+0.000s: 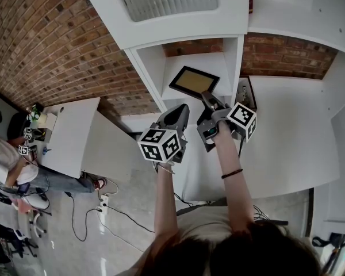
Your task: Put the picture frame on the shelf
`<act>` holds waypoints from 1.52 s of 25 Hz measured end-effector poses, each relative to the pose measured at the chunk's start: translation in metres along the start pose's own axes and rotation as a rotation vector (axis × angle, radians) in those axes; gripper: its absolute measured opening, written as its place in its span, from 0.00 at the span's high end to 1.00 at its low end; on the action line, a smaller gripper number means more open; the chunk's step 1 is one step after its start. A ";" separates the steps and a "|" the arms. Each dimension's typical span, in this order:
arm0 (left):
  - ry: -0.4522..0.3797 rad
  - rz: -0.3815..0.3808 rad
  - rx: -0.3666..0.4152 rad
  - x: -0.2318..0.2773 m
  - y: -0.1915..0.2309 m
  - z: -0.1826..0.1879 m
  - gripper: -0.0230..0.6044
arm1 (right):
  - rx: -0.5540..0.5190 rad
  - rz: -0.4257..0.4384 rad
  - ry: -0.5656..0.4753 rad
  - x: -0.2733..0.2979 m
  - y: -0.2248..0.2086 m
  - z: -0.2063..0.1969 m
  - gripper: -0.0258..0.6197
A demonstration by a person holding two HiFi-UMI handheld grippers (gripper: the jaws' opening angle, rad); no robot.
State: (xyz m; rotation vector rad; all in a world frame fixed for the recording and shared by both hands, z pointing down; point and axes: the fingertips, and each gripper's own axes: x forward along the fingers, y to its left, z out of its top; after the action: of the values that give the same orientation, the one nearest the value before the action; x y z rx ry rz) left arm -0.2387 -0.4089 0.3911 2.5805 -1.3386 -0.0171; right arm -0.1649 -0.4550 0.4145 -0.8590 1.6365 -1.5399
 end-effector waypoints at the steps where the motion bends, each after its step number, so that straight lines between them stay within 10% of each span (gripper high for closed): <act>1: 0.000 -0.001 -0.002 -0.001 -0.001 -0.001 0.95 | 0.002 0.003 0.003 0.000 0.000 -0.001 0.80; 38: 0.003 0.013 -0.048 -0.034 -0.027 -0.018 0.95 | 0.060 0.070 0.131 -0.045 0.002 -0.037 0.89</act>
State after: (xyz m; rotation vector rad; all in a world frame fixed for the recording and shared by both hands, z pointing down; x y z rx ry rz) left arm -0.2342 -0.3628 0.3996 2.5308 -1.3378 -0.0427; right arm -0.1730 -0.3974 0.4161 -0.6744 1.6859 -1.6167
